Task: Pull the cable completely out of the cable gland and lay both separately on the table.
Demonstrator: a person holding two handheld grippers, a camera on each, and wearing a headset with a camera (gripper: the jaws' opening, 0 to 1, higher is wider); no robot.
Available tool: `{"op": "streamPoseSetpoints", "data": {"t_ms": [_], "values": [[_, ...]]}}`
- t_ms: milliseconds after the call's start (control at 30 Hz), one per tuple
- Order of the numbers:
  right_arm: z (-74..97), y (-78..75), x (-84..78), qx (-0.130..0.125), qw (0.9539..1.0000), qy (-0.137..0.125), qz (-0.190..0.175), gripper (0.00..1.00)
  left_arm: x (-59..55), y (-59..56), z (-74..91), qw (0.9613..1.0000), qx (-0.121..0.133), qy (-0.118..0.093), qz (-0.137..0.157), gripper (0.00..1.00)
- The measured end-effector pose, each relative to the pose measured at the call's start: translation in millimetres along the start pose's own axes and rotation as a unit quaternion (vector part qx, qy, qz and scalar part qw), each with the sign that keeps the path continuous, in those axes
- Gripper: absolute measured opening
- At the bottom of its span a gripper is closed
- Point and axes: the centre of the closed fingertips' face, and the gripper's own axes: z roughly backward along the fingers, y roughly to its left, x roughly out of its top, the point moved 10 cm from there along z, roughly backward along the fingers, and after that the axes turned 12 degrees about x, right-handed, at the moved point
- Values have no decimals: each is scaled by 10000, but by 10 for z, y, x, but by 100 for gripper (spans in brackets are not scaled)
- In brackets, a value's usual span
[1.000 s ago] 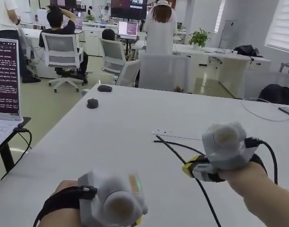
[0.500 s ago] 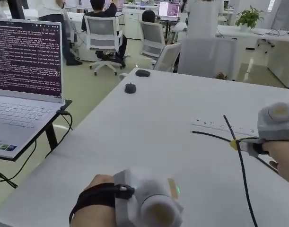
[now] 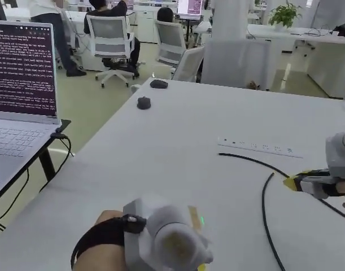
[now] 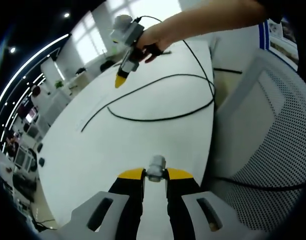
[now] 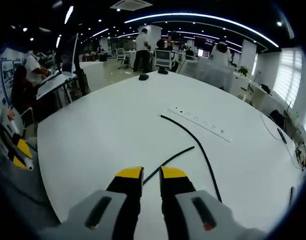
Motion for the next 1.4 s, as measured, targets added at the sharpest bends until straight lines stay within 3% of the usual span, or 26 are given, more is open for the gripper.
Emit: {"op": "streamPoseSetpoints", "data": {"t_ms": [100,333,533,767,900,1000,1067,1133,1333,1400], "values": [[225,176,-110,92,9999,-28,66,14,43,11,-30,9998,-175,-36,-50,17],[719,694,-492,262,9996,-28,-27,16,84,87,-224,9975,-502,71,-489,17],[975,1060,-765,223,9997,133,39,17,53,123,-463,9950,-772,187,-611,17],[1149,1381,-930,116,9999,115,-36,19,-38,100,-793,9928,-1068,248,-475,17],[1192,1500,-947,106,9999,35,-55,19,-110,72,-961,9914,-1197,311,-424,17],[1217,1562,-961,119,9998,-50,-146,19,-208,51,-1103,9897,-1346,461,-141,17],[1235,1583,-965,93,9998,-66,-154,19,-257,31,-1158,9886,-1446,412,34,17],[1249,1585,-970,69,9998,-72,-158,19,-303,31,-1192,9877,-1470,495,215,17],[1308,1587,-1001,-24,9997,-72,-220,20,-431,18,-1262,9853,-1571,649,172,17],[1313,1587,-1005,-31,9997,-60,-226,20,-445,28,-1255,9842,-1611,655,342,18]]}}
